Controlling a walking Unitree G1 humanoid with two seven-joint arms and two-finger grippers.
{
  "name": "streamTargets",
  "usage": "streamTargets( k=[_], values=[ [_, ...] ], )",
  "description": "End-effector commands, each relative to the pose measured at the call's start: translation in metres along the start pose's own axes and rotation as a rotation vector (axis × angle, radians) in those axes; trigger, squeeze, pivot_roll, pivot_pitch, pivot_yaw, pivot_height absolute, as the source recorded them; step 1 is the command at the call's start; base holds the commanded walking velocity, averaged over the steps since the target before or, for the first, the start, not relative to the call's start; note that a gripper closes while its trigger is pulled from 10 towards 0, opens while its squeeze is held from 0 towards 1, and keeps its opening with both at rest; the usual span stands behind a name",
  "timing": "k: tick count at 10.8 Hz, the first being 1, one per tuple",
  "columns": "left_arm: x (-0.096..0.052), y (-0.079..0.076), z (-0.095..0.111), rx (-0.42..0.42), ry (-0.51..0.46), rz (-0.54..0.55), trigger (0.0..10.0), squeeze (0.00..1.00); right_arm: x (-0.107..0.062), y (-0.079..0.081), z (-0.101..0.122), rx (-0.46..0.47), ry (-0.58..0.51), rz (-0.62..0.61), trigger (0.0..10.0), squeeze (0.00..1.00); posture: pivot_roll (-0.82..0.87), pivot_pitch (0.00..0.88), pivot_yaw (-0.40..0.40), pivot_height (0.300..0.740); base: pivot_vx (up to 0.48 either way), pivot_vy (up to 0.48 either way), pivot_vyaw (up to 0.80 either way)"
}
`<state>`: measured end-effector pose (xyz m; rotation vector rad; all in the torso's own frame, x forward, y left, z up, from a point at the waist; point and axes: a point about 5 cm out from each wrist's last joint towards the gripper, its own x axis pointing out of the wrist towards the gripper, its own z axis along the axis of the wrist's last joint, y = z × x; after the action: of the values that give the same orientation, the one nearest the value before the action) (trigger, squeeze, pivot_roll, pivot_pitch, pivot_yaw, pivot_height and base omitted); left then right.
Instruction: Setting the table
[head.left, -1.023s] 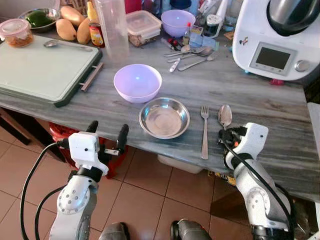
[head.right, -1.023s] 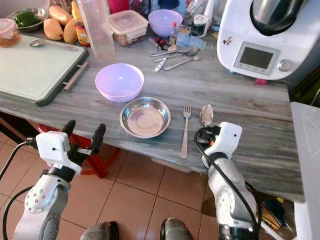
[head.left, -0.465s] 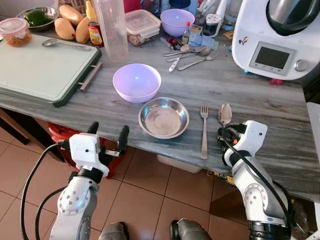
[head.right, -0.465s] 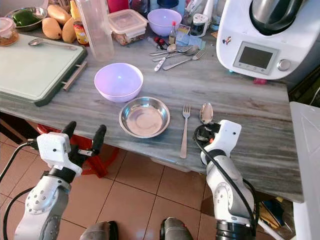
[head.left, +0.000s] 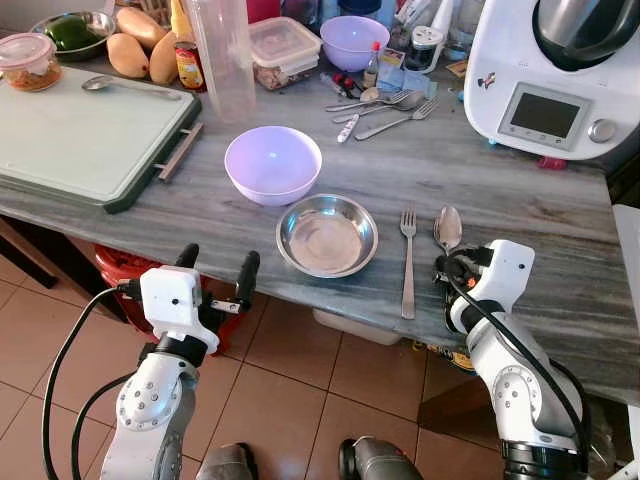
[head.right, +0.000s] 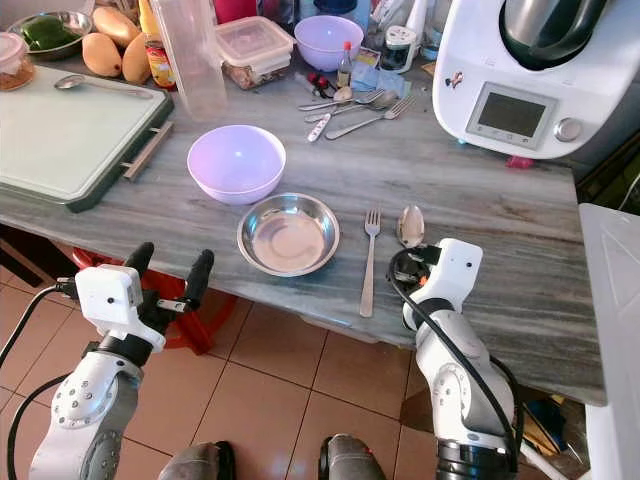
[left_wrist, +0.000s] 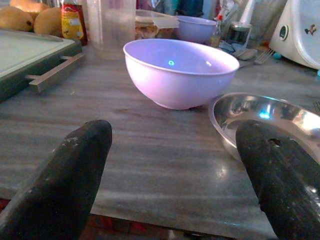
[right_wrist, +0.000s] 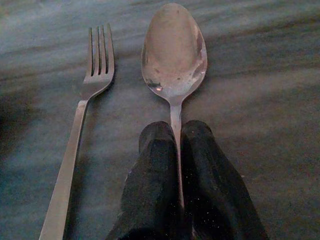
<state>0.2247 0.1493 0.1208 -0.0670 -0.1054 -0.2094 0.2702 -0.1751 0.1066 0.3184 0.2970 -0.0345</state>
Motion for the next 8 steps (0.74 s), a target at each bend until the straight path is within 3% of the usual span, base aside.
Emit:
streamTargets(
  k=[1,8],
  values=[
    [-0.0006,-0.0023,0.0000,0.008,0.007,-0.014,10.0,0.00,-0.0008,0.0032,-0.0278,0.015,0.148,0.017,10.0,0.00,-0.02,0.174,-0.021,0.740,0.000,0.000,0.00],
    [-0.0002,-0.0033,-0.0011,0.009,0.012,-0.020,10.0,0.00,0.0011,0.0098,-0.0283,0.016,0.171,0.053,10.0,0.00,-0.02,0.174,-0.021,0.740,0.000,0.000,0.00]
  ],
)
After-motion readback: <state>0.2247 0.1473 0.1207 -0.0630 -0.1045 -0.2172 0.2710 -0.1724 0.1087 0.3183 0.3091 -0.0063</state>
